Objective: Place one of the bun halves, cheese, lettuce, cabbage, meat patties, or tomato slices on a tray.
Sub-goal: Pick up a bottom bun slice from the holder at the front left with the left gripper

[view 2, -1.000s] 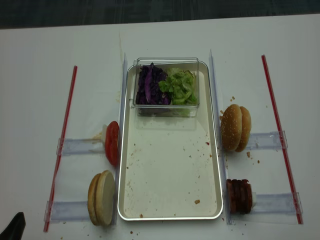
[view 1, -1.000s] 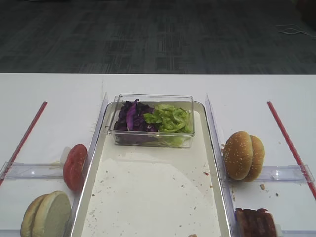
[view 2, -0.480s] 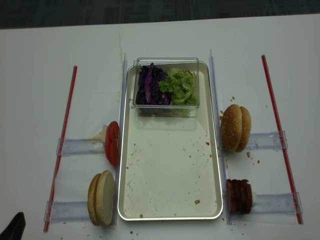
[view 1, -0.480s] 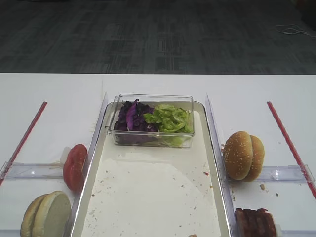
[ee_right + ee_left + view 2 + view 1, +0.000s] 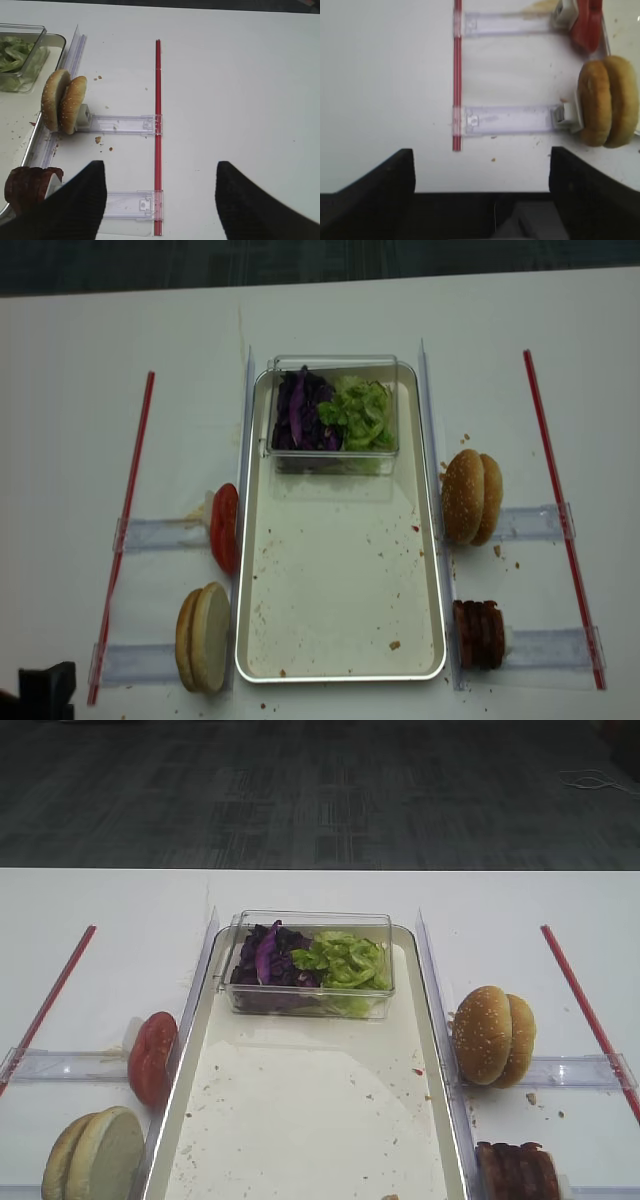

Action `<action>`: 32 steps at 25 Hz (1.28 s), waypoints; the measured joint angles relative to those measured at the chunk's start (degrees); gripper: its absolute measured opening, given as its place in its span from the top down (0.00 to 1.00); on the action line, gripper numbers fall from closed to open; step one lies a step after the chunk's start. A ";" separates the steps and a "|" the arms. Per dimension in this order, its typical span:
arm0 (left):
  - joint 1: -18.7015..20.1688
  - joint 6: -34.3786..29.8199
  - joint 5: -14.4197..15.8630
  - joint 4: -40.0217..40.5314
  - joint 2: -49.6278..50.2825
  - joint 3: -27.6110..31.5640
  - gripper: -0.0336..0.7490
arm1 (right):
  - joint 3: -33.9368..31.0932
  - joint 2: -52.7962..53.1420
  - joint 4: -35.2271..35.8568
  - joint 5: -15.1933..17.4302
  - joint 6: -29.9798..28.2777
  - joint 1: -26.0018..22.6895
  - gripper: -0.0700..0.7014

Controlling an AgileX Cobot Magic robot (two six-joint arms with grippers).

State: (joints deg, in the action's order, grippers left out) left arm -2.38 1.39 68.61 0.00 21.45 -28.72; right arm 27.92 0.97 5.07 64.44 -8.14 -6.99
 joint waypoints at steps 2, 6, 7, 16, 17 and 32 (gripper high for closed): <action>0.00 0.00 0.00 0.00 7.28 0.00 0.26 | 0.00 0.00 0.00 0.00 0.00 0.00 0.25; 0.00 0.00 0.00 0.00 19.03 -0.42 0.26 | 0.00 0.00 0.00 0.00 0.00 0.00 0.25; 0.00 0.00 0.00 0.00 21.09 -0.69 0.26 | 0.00 0.00 0.00 0.00 0.00 0.00 0.25; 0.00 0.00 0.69 0.85 29.58 -1.06 0.26 | 0.00 0.00 0.00 0.00 0.00 0.00 0.25; 0.00 0.00 0.69 0.85 29.58 -1.06 0.26 | 0.00 0.00 0.00 0.00 0.00 0.00 0.25; 0.00 2.79 0.82 2.16 41.68 -13.90 0.26 | 0.00 0.00 0.00 0.00 0.00 0.00 0.25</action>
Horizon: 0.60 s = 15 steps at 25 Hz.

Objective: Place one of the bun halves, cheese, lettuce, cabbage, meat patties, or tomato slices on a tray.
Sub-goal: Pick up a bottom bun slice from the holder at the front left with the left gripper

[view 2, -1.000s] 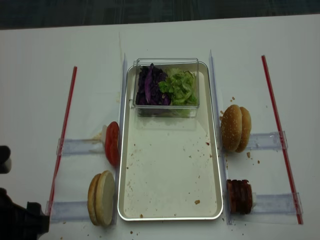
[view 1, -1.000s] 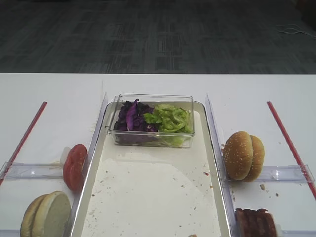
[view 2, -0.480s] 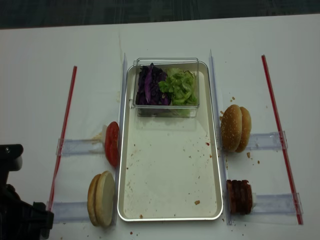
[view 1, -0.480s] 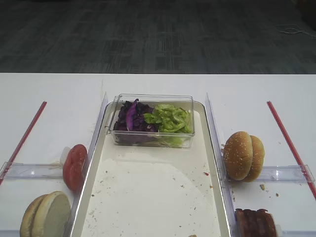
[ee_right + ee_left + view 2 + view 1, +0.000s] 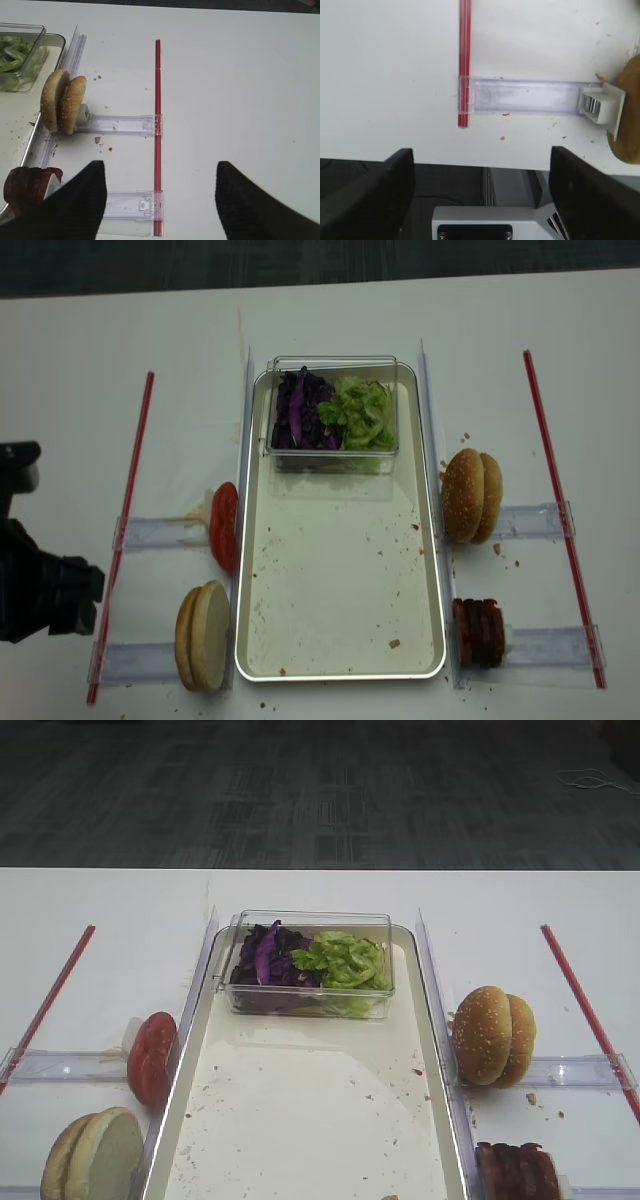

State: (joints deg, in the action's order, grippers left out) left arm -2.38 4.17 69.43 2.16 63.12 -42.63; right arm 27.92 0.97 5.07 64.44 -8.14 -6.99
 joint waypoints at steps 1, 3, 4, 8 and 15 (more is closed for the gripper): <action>0.00 0.00 0.00 0.00 0.88 -0.84 0.26 | 0.00 0.00 0.00 0.00 0.00 0.00 0.25; 0.00 0.12 0.00 0.00 1.35 -1.39 0.26 | 0.00 0.00 0.00 0.00 0.00 0.00 0.25; 0.00 0.12 0.13 0.00 1.35 -1.49 0.26 | 0.00 0.00 0.00 0.00 0.00 0.00 0.25; 2.52 0.33 0.25 -2.16 1.35 -1.49 0.26 | 0.00 0.00 0.00 0.00 0.00 0.00 0.25; 20.06 12.08 -0.03 -4.87 1.35 -1.49 0.26 | 0.00 0.00 0.00 0.00 0.00 0.00 0.25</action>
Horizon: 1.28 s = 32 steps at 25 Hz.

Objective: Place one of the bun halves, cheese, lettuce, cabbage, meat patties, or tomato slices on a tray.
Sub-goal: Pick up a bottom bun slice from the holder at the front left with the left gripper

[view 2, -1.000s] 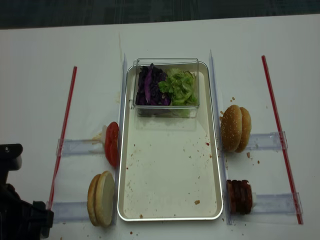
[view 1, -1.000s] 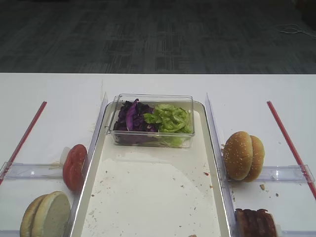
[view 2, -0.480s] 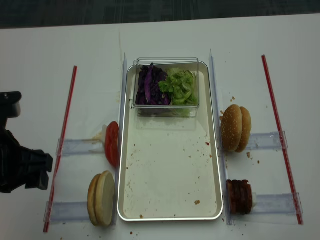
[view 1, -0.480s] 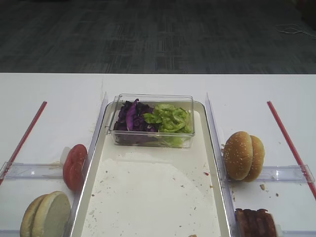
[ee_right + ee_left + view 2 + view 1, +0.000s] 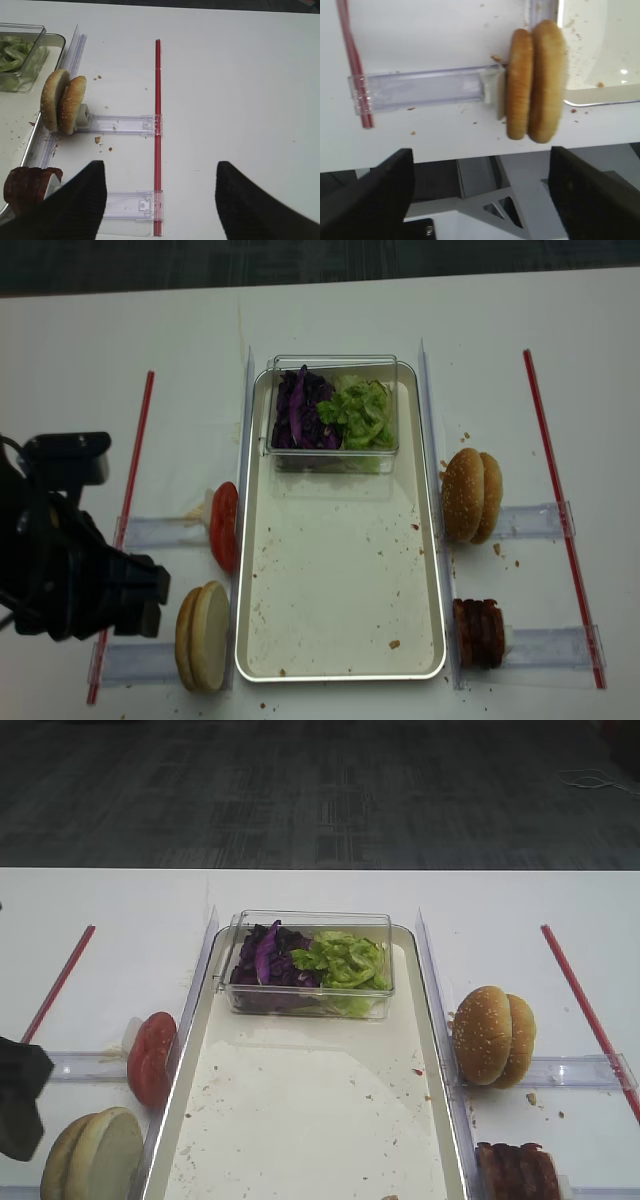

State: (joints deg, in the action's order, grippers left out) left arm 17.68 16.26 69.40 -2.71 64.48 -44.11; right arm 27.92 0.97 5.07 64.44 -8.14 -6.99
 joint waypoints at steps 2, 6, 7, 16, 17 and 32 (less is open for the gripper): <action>6.97 5.94 -1.87 0.00 0.00 0.00 0.26 | 0.00 0.00 0.00 0.00 0.00 0.00 0.25; 17.78 16.26 -6.04 0.83 0.91 -0.39 0.26 | 0.00 0.00 0.00 0.00 0.00 0.00 0.25; 19.81 18.05 -6.32 0.94 1.86 -0.74 0.26 | 0.00 0.00 0.00 0.00 0.00 0.00 0.25; 26.18 24.36 -8.06 2.71 9.57 -3.48 0.26 | 0.00 0.00 0.00 0.00 0.00 0.00 0.25; 26.18 24.59 -8.29 3.06 9.69 -3.48 0.26 | 0.00 0.00 0.00 0.00 0.00 0.00 0.25; 26.18 30.36 -11.96 9.73 10.13 -3.48 0.26 | 0.00 0.00 0.00 0.00 -0.09 0.00 0.25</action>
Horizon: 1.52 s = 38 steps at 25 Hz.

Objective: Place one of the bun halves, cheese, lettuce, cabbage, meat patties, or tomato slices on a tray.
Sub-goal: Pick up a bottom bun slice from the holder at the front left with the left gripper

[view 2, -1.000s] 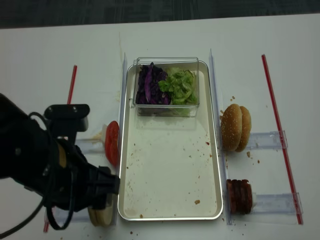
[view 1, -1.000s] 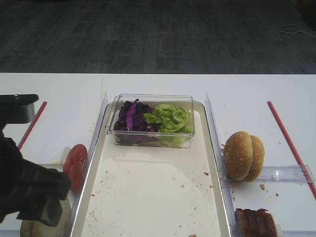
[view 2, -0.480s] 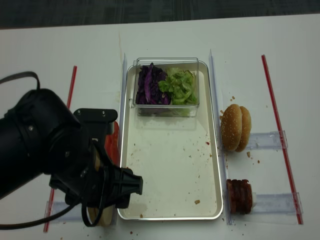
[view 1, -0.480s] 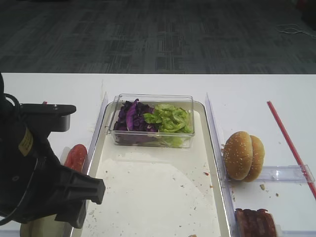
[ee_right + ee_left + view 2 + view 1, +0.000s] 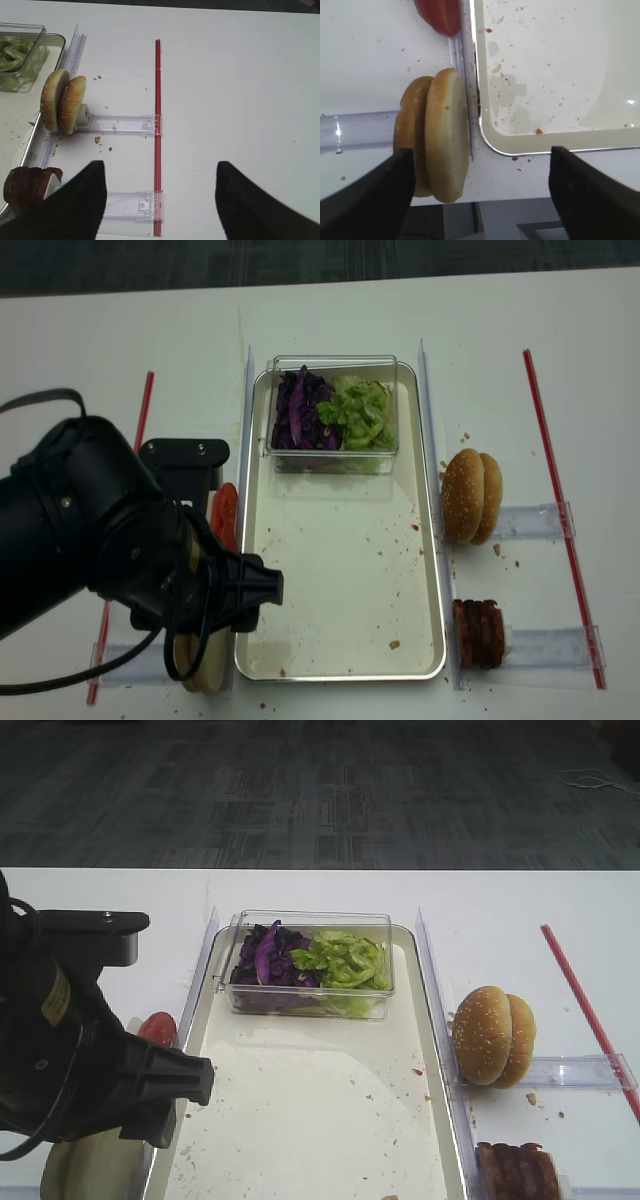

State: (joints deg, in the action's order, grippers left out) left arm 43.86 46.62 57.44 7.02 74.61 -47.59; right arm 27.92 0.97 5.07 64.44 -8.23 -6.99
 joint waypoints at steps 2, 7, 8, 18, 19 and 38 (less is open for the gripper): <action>0.00 0.12 0.00 0.12 0.27 0.00 0.26 | 0.00 0.00 0.00 0.00 0.00 0.00 0.25; 0.00 0.12 -0.33 0.00 3.73 0.00 0.28 | 0.00 0.00 0.00 0.00 0.00 0.00 0.25; 0.00 -0.11 -0.62 -0.37 4.38 0.00 0.29 | 0.00 0.00 0.00 0.00 0.00 0.00 0.25; 0.00 -1.78 -1.70 -1.88 10.35 -0.04 0.30 | 0.00 0.00 0.00 0.00 0.00 0.00 0.25; 0.00 -1.78 -1.79 -1.70 10.45 -0.04 0.30 | 0.00 0.00 0.00 0.00 0.00 0.00 0.25; 0.00 -1.91 1.51 3.09 12.26 -0.26 0.67 | 0.00 0.00 0.00 0.00 0.00 0.00 0.25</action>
State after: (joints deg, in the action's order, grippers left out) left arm 43.86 44.71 58.95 10.11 86.87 -47.85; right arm 27.92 0.97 5.07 64.44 -8.23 -6.99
